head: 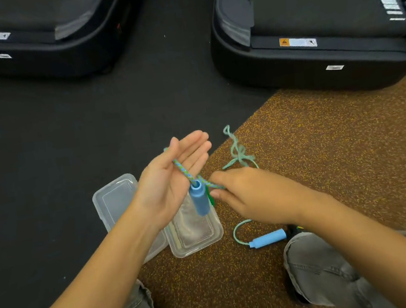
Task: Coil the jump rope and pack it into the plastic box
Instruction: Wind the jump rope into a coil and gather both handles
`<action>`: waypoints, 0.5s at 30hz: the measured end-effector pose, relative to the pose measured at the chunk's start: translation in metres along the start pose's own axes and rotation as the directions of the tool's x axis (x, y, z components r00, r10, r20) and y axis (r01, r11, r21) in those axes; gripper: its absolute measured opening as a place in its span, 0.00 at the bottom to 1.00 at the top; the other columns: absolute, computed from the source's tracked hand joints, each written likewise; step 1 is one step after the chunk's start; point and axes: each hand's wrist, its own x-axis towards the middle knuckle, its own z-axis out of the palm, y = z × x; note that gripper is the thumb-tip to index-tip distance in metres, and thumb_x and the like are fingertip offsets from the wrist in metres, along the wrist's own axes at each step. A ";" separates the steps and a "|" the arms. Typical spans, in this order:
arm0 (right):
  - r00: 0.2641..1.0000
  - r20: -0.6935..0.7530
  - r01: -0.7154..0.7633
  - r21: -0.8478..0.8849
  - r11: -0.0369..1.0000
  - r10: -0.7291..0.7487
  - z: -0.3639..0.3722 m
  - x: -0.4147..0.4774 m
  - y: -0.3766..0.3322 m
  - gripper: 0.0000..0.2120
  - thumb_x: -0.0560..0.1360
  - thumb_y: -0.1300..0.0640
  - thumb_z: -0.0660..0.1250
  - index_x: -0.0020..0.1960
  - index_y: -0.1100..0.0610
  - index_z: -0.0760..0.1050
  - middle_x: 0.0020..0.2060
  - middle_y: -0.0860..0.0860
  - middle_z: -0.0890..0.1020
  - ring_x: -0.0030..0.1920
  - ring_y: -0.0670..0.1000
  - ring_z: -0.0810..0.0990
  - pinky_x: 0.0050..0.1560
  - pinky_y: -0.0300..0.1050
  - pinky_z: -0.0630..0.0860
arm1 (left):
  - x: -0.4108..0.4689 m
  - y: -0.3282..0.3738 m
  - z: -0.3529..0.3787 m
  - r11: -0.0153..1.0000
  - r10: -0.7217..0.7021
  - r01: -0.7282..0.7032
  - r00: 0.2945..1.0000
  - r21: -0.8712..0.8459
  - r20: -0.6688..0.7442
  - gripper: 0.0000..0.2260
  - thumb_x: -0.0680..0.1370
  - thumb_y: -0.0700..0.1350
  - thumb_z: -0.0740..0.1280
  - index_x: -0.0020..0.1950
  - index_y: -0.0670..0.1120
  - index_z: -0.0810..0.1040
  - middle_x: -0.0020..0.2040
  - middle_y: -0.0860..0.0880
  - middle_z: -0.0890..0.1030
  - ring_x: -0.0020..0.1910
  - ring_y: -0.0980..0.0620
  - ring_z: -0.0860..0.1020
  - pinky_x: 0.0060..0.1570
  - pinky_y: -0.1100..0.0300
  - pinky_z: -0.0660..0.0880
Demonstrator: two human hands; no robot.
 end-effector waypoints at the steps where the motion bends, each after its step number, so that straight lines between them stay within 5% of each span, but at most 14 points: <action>1: 1.000 -0.008 0.021 -0.016 1.000 -0.021 0.000 -0.002 -0.003 0.08 0.79 0.51 0.54 0.42 0.50 0.59 0.39 0.50 0.73 0.40 0.53 0.73 0.42 0.49 0.69 | 0.001 -0.003 0.000 0.996 0.016 -0.015 1.000 0.093 -0.008 0.17 0.81 0.46 0.52 0.56 0.40 0.77 0.57 0.45 0.81 0.59 0.52 0.78 0.58 0.61 0.75; 4: 0.995 -0.062 0.077 -0.025 0.997 -0.078 -0.005 -0.007 -0.010 0.08 0.79 0.49 0.55 0.43 0.50 0.61 0.44 0.52 0.78 0.46 0.55 0.77 0.42 0.48 0.69 | 0.001 -0.014 0.001 0.940 0.040 -0.039 0.999 0.338 0.002 0.16 0.81 0.46 0.51 0.57 0.43 0.76 0.58 0.47 0.80 0.59 0.55 0.77 0.59 0.64 0.73; 7: 0.984 -0.156 0.089 -0.003 0.996 -0.089 -0.016 -0.009 -0.010 0.11 0.77 0.47 0.58 0.51 0.53 0.72 0.48 0.49 0.81 0.49 0.51 0.78 0.46 0.47 0.73 | -0.004 -0.021 0.007 0.795 0.005 -0.026 0.999 0.606 0.036 0.20 0.78 0.55 0.51 0.44 0.52 0.81 0.41 0.55 0.83 0.43 0.58 0.80 0.49 0.62 0.76; 9: 0.978 -0.198 0.077 0.023 0.997 -0.071 -0.026 -0.010 -0.005 0.10 0.75 0.45 0.62 0.47 0.52 0.74 0.40 0.46 0.80 0.43 0.49 0.78 0.44 0.48 0.74 | -0.008 -0.026 0.013 0.671 -0.058 -0.005 0.997 0.741 0.059 0.26 0.74 0.62 0.48 0.34 0.50 0.80 0.32 0.53 0.80 0.36 0.56 0.77 0.44 0.61 0.73; 12: 0.971 -0.239 0.030 0.064 0.998 -0.014 -0.037 -0.012 0.004 0.13 0.69 0.43 0.67 0.38 0.52 0.71 0.31 0.44 0.76 0.35 0.45 0.74 0.39 0.47 0.73 | -0.011 -0.029 0.021 0.672 -0.186 0.003 0.969 0.741 0.165 0.34 0.72 0.65 0.44 0.36 0.41 0.80 0.26 0.50 0.74 0.27 0.55 0.71 0.36 0.66 0.69; 15: 0.955 -0.295 0.022 0.123 0.992 0.015 -0.041 -0.012 0.011 0.19 0.63 0.38 0.69 0.33 0.51 0.67 0.27 0.45 0.71 0.30 0.46 0.68 0.34 0.46 0.67 | -0.014 -0.024 0.026 0.748 -0.294 0.099 0.936 0.657 0.194 0.31 0.72 0.65 0.49 0.29 0.45 0.80 0.20 0.54 0.59 0.22 0.56 0.59 0.27 0.66 0.60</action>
